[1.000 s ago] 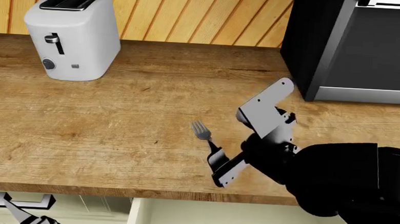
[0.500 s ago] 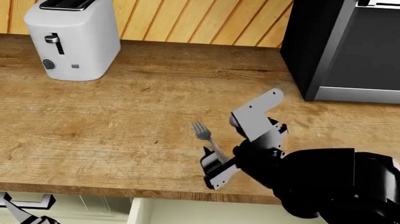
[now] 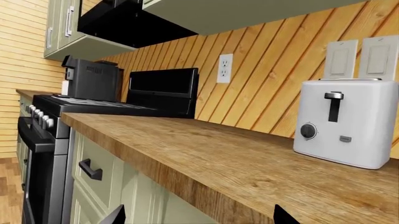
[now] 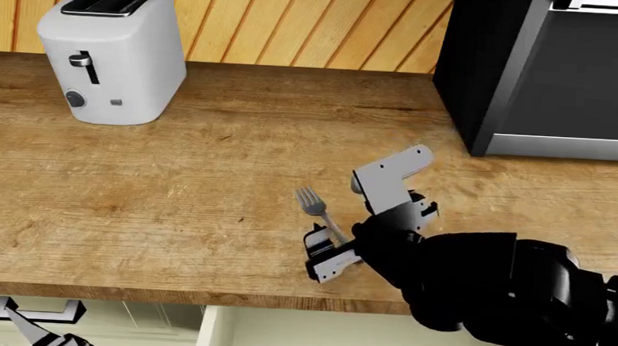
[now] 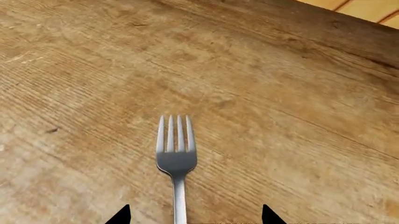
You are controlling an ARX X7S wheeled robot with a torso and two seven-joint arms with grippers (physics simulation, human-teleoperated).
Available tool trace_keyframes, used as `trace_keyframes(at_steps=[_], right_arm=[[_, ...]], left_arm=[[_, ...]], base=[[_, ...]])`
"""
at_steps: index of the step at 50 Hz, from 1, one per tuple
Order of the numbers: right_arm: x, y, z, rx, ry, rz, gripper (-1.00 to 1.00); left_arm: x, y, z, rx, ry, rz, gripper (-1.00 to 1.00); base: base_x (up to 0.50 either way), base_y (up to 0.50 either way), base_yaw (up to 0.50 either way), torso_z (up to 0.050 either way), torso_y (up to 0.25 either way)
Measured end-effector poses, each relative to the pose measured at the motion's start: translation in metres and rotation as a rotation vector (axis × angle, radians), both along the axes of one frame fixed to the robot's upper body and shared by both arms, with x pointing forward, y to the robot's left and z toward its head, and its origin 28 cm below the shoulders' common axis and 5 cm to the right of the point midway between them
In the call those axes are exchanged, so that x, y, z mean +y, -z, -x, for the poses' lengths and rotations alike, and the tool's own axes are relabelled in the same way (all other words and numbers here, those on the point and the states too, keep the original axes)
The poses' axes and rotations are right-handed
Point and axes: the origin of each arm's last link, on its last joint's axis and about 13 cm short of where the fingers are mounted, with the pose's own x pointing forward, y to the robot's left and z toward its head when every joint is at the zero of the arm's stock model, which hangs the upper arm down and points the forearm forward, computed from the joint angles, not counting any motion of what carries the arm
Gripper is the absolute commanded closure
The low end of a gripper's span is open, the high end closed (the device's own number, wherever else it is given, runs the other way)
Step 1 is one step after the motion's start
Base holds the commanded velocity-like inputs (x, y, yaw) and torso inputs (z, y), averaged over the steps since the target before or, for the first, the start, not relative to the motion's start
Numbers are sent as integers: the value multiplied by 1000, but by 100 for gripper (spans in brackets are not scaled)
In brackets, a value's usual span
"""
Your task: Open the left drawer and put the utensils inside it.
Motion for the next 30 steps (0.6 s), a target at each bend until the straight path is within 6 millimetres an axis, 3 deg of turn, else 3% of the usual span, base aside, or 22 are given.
trace_keyframes(at_steps=[30], right_arm=[[17,15,-4,17,17,-2,-100]], left_arm=[[0,0,0,0,0,-1,-100]], base=[[0,0,0,0,0]])
